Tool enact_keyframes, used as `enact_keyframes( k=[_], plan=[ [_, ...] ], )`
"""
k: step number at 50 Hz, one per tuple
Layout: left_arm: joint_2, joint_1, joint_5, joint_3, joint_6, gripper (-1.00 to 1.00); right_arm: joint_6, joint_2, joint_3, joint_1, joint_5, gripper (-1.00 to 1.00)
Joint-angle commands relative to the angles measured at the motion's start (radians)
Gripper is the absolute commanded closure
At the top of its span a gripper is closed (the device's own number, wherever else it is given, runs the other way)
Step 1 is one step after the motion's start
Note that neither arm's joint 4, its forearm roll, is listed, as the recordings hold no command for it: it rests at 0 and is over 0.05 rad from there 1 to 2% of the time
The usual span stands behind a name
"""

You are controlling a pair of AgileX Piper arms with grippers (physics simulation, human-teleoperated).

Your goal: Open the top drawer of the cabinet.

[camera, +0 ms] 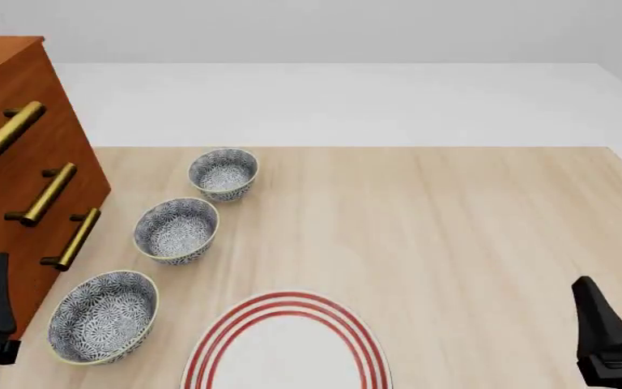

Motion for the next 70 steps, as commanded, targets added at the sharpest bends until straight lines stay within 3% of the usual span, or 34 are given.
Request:
enact_keyframes(
  k=[1,16,38,48,52,56,70],
  plan=[
    [0.11,0.011,-0.107,0.0,0.069,-1.0,0.0,0.0,0.0,0.0,0.0,-1.0],
    [0.396,0.021,-0.379,0.0,0.134,-1.0,0.0,0.0,0.0,0.0,0.0,-1.0],
    [0.642,0.031,-0.614,0.0,0.207,-1.0,0.0,0.0,0.0,0.0,0.0,-1.0],
    [0.664,0.027,-0.631,0.0,0.221,-1.0,0.0,0.0,0.0,0.0,0.0,-1.0],
    [0.621,0.02,-0.575,-0.001,0.214,-1.0,0.0,0.0,0.0,0.0,0.0,-1.0],
    [0.681,0.025,-0.636,0.0,0.252,-1.0,0.0,0.0,0.0,0.0,0.0,-1.0],
    [0.745,0.043,-0.702,0.0,0.271,-1.0,0.0,0.0,0.0,0.0,0.0,-1.0]
  ],
)
